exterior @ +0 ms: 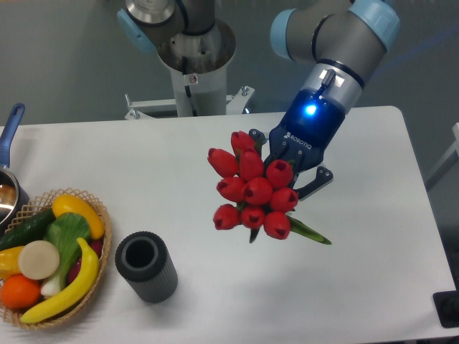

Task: Insert the flowers into the vase
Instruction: 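Carry the tulip bunch toward the black vase, stems pointing down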

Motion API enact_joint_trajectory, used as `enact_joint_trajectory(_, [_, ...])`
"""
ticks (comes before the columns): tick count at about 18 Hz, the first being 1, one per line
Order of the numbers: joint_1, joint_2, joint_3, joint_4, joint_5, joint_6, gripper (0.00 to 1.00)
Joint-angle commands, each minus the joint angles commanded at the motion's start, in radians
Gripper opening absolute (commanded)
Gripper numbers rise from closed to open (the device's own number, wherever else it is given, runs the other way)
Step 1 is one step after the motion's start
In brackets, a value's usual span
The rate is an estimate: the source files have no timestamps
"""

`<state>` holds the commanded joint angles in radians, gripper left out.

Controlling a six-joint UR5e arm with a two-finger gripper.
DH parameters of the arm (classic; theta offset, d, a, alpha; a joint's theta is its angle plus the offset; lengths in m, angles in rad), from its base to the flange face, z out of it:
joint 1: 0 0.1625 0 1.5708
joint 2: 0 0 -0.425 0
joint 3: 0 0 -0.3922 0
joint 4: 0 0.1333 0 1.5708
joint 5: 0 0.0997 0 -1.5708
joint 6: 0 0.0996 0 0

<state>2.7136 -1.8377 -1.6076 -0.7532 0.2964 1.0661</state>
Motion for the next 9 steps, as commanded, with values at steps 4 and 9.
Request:
enact_joint_trajectory(4, [-0.035,-0.008,-0.003,0.002,-0.117,0.003,0.39])
enact_joint_trajectory(9, [-0.1,-0.029,-0.002,0.0,-0.207,0.003,0.39])
